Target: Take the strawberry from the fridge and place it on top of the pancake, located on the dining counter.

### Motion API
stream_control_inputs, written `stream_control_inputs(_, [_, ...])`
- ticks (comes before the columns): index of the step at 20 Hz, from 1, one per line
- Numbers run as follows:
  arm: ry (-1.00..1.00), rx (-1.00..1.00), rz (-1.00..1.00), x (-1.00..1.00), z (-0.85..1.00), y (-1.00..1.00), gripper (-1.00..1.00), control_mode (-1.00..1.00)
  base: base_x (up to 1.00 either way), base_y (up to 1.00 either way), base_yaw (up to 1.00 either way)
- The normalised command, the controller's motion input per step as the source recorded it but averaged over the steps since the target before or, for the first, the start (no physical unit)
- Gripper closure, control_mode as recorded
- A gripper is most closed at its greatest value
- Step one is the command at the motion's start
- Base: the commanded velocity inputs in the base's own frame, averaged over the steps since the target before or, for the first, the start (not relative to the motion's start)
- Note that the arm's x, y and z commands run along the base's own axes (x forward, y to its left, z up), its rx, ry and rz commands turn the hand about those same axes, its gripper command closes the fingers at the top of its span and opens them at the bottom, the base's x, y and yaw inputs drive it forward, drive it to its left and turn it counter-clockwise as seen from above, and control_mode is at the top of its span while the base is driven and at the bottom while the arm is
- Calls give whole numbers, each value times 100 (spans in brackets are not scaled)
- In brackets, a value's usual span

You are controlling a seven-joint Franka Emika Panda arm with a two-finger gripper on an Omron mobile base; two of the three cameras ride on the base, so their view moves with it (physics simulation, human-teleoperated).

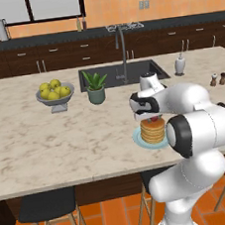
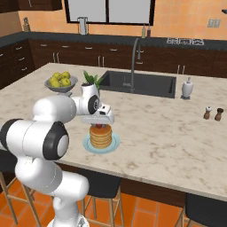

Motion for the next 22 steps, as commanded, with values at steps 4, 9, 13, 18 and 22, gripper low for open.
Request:
stream_control_inputs(4, [0,0,0,0,-11,0,-100,-100,0,0,0])
stream_control_inputs(9, [-6,3,0,-16,2,-1,-100,-100,0,0,0])
stream_control_inputs(13, [-12,5,0,-54,38,-14,-100,-100,0,0,0])
stream_control_inputs(18, [-16,2,0,-46,49,-17,-100,-100,0,0,0])
stream_control_inputs(22, [-13,3,0,-47,28,-16,-100,-100,0,0,0])
